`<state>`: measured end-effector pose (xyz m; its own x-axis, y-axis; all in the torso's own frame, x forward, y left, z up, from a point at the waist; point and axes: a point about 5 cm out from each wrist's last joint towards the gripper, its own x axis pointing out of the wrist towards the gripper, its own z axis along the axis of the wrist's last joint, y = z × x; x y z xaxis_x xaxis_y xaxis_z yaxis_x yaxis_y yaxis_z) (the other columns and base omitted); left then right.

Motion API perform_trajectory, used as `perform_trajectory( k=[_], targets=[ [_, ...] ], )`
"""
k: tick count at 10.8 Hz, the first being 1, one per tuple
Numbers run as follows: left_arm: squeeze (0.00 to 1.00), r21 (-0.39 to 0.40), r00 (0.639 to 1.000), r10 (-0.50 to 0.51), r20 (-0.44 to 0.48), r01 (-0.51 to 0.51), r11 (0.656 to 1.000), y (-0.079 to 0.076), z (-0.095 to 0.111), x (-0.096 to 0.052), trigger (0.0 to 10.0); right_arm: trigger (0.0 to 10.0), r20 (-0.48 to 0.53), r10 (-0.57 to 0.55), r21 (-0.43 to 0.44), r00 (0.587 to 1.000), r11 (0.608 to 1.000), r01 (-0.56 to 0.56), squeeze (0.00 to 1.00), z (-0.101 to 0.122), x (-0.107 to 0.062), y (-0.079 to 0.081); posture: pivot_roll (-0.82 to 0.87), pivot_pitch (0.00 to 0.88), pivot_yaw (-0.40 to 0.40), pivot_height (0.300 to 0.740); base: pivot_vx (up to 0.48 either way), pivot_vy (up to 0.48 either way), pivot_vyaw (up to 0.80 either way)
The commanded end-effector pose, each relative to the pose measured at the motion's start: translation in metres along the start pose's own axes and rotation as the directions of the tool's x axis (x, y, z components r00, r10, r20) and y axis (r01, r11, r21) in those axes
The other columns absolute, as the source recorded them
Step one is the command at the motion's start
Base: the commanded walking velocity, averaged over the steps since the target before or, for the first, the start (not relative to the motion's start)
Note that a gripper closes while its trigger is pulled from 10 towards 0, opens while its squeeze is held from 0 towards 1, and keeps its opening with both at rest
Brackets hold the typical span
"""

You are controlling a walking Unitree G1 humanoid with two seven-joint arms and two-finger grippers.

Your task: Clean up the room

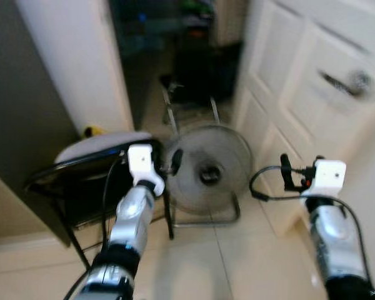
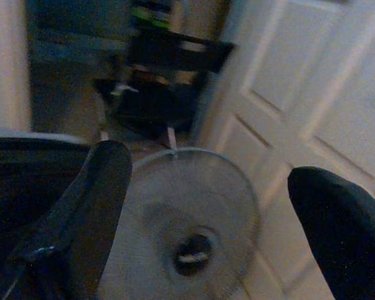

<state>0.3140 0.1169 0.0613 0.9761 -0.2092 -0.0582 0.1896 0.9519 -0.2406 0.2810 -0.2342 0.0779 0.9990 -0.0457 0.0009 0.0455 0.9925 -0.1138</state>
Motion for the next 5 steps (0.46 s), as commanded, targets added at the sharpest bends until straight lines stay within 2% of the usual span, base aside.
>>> perform_trajectory(
  k=[1, 3, 4, 5],
  targets=[
    [0.00, 0.025, 0.998, 0.064, -0.024, -0.063, 0.998, 0.010, -0.008, -0.009, 10.0, 10.0, -0.017, 0.041, 0.001, 0.999, 0.999, -0.040, 0.00, 0.000, 0.002, 0.004, -0.12, 0.000, -0.069, 0.740, 0.000, 0.000, 0.00],
    [0.00, 0.125, 0.993, 0.089, -0.073, -0.080, 0.989, 0.013, -0.020, -0.024, 10.0, 10.0, -0.027, 0.050, 0.001, 0.998, 0.999, -0.050, 0.00, 0.001, 0.006, 0.003, -0.10, 0.000, -0.086, 0.740, 0.000, 0.000, 0.00],
    [0.00, 0.146, 0.995, 0.086, -0.058, -0.077, 0.986, 0.016, -0.017, -0.030, 10.0, 10.0, -0.029, 0.049, 0.010, 0.998, 0.999, -0.048, 0.00, 0.000, 0.005, 0.004, -0.09, 0.000, -0.080, 0.740, 0.000, 0.000, 0.00],
    [0.00, 0.129, 0.998, 0.042, -0.038, -0.037, 0.991, 0.013, -0.011, -0.029, 10.0, 10.0, -0.032, 0.040, 0.017, 0.999, 0.999, -0.039, 0.00, -0.001, 0.004, 0.004, -0.09, 0.000, -0.076, 0.740, 0.000, 0.000, 0.00]
  ],
)
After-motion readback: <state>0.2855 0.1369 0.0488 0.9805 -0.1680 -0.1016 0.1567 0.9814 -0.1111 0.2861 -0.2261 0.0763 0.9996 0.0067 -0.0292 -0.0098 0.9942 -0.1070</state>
